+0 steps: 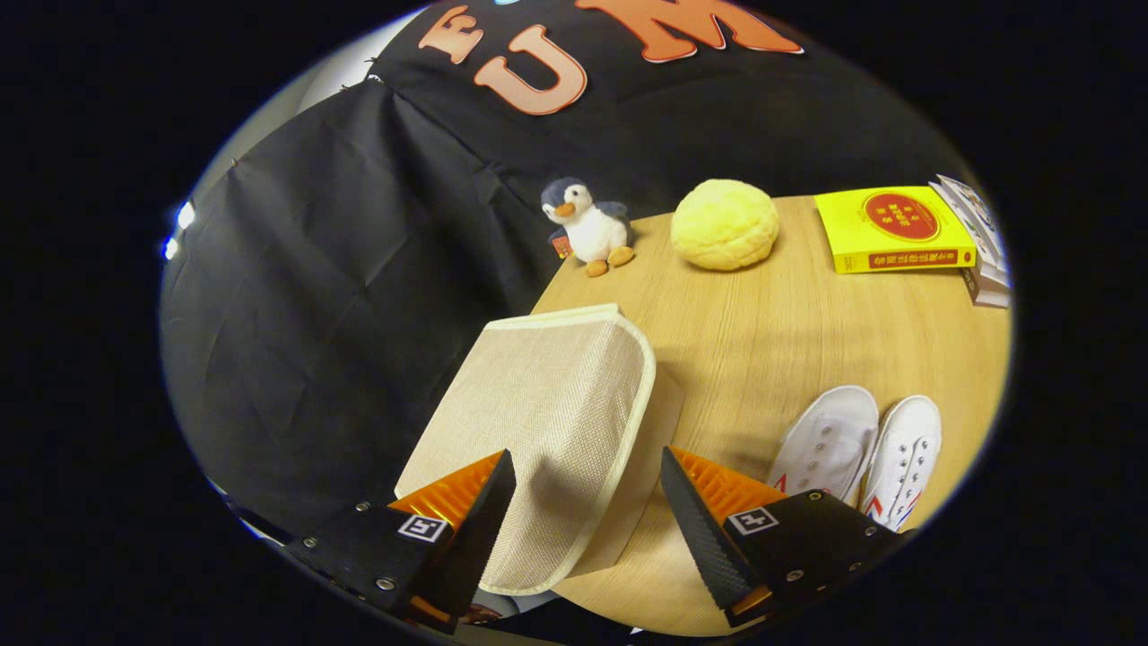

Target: Open the storage box then place both shoes into the box .Put the left shoe in first, then the right shoe, with the right side of both shoes facing outward in a uniform manner.

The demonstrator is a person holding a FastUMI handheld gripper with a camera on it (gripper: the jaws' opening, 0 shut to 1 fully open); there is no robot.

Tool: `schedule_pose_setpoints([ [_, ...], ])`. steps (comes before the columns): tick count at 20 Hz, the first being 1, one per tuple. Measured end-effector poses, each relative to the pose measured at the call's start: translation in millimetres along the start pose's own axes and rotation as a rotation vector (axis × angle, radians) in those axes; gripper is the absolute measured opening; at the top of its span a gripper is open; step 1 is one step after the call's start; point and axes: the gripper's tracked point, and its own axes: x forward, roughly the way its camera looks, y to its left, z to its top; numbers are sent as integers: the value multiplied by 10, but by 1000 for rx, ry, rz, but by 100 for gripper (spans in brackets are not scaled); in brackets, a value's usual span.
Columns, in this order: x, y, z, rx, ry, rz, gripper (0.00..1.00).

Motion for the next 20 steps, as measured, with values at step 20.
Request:
schedule_pose_setpoints([
  [20,-201,916,463,221,-34,305,60],
])
